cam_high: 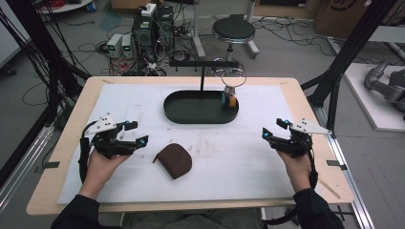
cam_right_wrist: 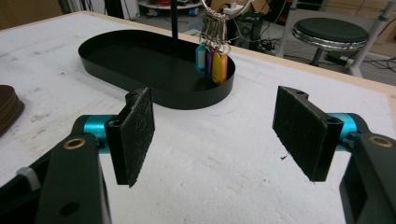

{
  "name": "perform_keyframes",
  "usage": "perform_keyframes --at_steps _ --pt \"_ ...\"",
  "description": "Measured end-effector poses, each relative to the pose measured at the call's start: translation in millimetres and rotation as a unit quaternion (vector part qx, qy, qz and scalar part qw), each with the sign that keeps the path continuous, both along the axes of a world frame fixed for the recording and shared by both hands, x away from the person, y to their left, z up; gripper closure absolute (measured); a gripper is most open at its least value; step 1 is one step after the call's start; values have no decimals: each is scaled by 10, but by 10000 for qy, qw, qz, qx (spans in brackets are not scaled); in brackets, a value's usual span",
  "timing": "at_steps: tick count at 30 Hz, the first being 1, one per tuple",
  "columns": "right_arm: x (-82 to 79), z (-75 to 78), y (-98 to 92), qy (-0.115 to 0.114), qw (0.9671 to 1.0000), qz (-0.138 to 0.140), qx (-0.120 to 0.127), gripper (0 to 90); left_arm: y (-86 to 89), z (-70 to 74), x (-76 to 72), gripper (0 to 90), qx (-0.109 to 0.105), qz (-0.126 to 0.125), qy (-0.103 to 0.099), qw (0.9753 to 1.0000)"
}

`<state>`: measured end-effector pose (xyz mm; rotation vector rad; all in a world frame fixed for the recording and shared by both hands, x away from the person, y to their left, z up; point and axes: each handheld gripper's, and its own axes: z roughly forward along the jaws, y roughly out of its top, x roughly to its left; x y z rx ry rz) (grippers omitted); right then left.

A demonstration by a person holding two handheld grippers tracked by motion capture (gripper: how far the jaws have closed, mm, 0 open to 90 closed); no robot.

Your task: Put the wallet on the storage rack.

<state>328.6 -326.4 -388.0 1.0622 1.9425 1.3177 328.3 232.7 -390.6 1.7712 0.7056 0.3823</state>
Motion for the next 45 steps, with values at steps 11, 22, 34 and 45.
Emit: perform_keyframes --at_steps 11,22,34,45 --pt "-29 2 -11 -85 9999 -6 -142 304 -152 -59 61 355 -31 -266 297 9992" --pt "-25 -16 4 -31 9998 14 -205 305 -301 -195 250 543 97 -395 661 9970" --pt "-30 -19 -5 -29 9998 -2 -220 306 -459 -364 389 643 285 -698 1092 9912" --pt "-26 -29 32 -14 9993 1 -360 308 -530 -467 452 597 410 -740 1442 9859"
